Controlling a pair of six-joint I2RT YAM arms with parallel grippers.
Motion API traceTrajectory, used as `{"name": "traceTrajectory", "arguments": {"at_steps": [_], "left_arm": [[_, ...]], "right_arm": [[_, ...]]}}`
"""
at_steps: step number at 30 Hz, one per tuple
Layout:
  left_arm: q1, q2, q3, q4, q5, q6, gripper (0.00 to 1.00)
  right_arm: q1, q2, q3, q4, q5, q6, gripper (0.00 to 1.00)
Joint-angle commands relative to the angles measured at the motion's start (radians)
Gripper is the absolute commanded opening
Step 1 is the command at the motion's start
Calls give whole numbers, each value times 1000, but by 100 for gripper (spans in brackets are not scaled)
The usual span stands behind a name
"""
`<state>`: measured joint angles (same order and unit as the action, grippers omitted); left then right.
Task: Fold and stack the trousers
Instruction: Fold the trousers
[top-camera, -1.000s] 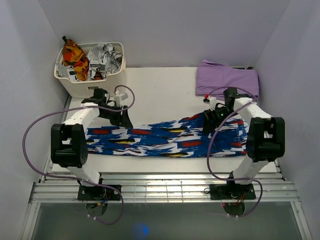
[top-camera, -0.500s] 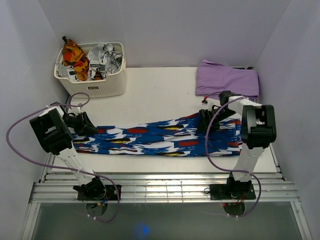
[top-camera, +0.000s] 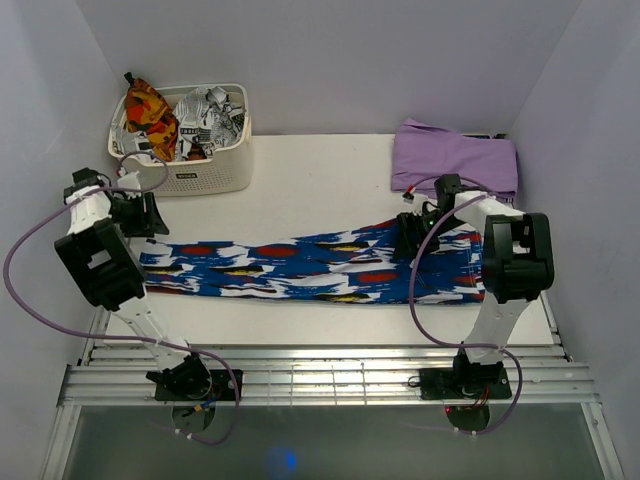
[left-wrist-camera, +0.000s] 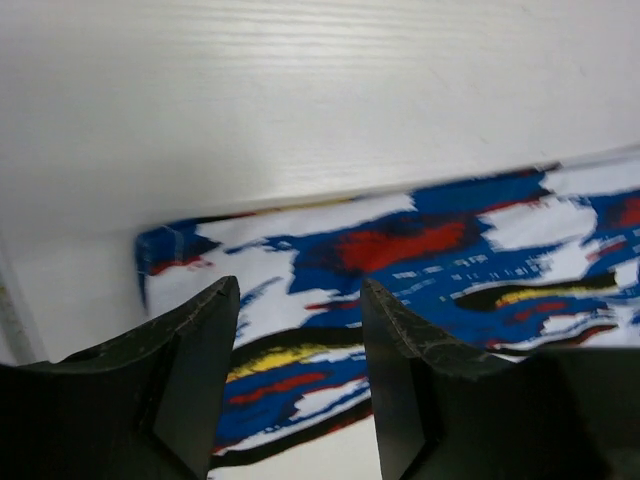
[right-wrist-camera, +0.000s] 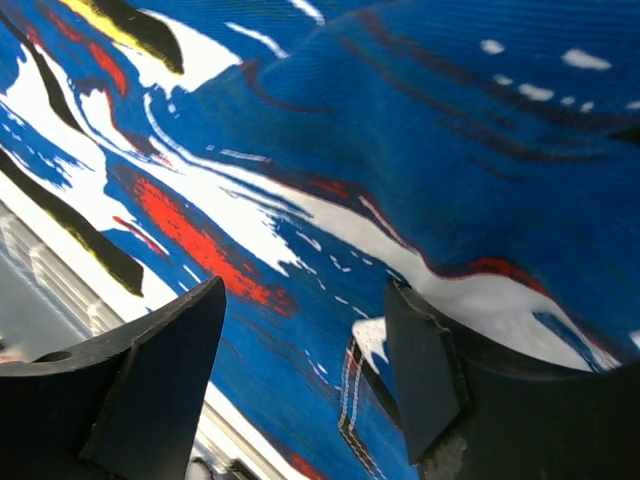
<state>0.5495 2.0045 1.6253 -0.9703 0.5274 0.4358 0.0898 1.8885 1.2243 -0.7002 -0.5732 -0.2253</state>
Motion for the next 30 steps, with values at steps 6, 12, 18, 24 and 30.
{"name": "traceTrajectory", "arguments": {"at_steps": [6, 12, 18, 24, 30], "left_arm": [[-99, -125, -114, 160, 10, -8, 62], [-59, -116, -76, 226, -191, -112, 65], [9, -144, -125, 206, -334, -31, 71], [112, -50, -107, 91, -233, 15, 71], [110, -36, -237, 73, -112, 46, 69]], "right_arm": [[-5, -97, 249, 19, 54, -137, 73], [24, 89, 431, -10, 179, -131, 81], [65, 216, 436, 14, 197, -137, 87], [93, 244, 354, 33, 173, -169, 85], [94, 256, 327, 36, 200, -175, 57]]}}
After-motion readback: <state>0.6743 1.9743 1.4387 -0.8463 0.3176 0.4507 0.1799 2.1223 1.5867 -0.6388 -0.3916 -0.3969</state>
